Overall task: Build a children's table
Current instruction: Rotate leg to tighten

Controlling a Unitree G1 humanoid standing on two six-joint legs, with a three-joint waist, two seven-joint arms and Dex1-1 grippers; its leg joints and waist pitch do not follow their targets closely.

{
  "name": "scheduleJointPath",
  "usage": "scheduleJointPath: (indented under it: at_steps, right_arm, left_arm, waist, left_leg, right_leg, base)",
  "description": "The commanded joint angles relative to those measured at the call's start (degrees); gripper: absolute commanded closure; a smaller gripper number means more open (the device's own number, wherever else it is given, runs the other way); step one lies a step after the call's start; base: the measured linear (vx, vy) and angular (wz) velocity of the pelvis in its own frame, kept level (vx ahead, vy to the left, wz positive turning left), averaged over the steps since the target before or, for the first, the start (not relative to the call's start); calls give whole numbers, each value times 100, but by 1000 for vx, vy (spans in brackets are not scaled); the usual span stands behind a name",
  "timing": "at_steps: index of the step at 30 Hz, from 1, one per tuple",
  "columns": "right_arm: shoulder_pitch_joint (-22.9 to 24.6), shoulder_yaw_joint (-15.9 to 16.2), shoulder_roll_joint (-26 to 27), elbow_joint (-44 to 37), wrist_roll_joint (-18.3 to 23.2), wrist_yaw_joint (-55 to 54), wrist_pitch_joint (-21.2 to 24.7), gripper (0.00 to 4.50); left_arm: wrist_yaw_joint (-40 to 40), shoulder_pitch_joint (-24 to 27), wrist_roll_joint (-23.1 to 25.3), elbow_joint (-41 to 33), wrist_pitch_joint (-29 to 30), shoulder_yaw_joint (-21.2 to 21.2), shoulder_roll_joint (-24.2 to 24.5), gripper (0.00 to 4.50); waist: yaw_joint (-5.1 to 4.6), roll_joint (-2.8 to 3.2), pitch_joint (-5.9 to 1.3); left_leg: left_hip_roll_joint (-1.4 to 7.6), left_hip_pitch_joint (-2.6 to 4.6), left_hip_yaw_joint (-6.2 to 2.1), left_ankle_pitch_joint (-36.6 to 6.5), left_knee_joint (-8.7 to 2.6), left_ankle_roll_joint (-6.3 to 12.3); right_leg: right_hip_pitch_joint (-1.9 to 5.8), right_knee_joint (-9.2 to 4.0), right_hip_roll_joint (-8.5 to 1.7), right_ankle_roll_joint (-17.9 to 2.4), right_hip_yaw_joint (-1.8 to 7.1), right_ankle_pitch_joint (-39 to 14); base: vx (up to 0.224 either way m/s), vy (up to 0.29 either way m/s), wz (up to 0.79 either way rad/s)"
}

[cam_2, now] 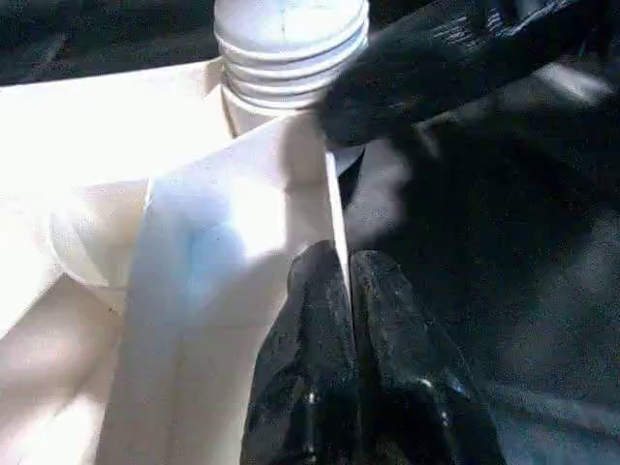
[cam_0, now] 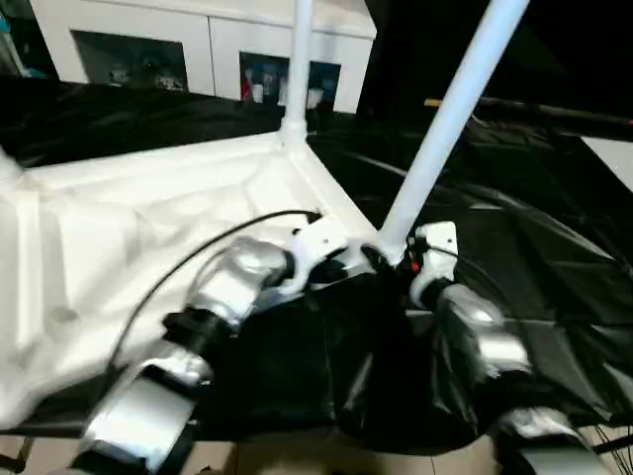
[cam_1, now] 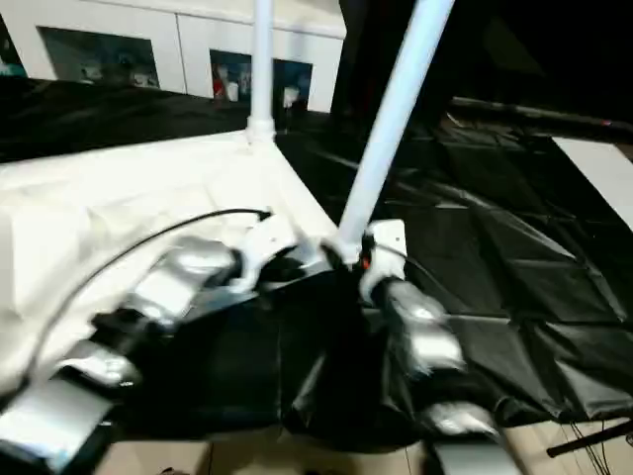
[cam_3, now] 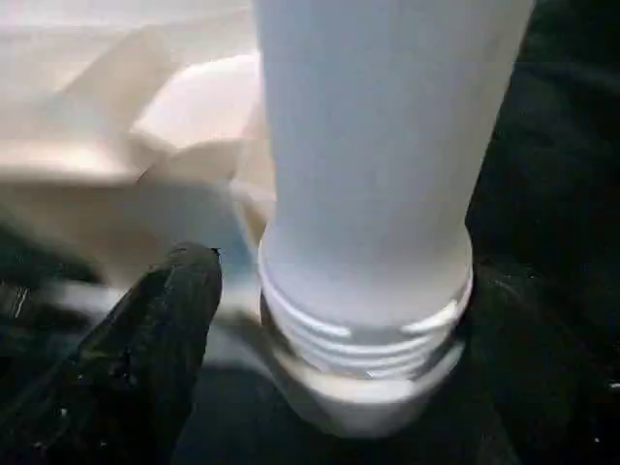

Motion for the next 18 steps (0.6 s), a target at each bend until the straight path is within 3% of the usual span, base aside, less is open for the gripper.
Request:
scheduleJointPath:
  at_steps: [1,7,10,11,12,14,18]
  right_arm:
    - [125,370,-93,-419,16,701,111,45]
    - [626,467,-811,-1381,234,1759,485,45]
    - [789,533,-984,-1683,393,2035,659,45]
    - [807,541,-991,-1708,413,2066,688,45]
    - [822,540,-994,-1732,420,2095,725,73]
    - [828,552,-980,-1724,405,2128,748,84]
    - [835,587,-937,-1723,331,2140,791,117]
  left_arm:
    - [-626,302,-147,-3,-268,-352,-2,450]
    - [-1589,579,-258,-593,-343,-568,542,450]
    - [-1829,689,-357,-791,-367,-530,657,450]
    - [-1869,706,-363,-809,-373,-526,683,450]
    - [-1905,719,-369,-826,-367,-522,702,450]
    - [-1939,730,-373,-832,-380,-518,730,450]
    - [-1953,745,-382,-844,-378,-516,759,450]
  waist:
    - [48,5,-288]
    - [44,39,-324]
    - [73,21,-317]
    - [82,20,-315]
    - [79,18,-311]
    - [86,16,-288]
    - [89,9,-289]
  left_leg:
    - [199,-42,-40,-1014,-351,464]
    - [217,18,-12,-678,-312,605]
    - [218,21,12,-572,-293,698]
    - [214,15,9,-656,-302,671]
    - [214,21,10,-720,-306,648]
    - [210,23,5,-1053,-325,471]
    - [219,20,-17,-1110,-340,324]
  right_leg:
    - [272,-388,-381,-890,323,-1765]
    - [279,-243,-343,-1336,328,-710]
    - [297,-208,-351,-1502,332,-384]
    - [305,-222,-365,-1466,330,-536]
    - [296,-235,-367,-1446,331,-655]
    - [278,-319,-390,-1252,334,-1367]
    - [269,-340,-388,-1072,332,-1690]
  base:
    - [0,0,0]
    - [9,2,0]
    - [17,4,1]
    - [0,0,0]
    - [0,0,0]
    - [0,0,0]
    - [0,0,0]
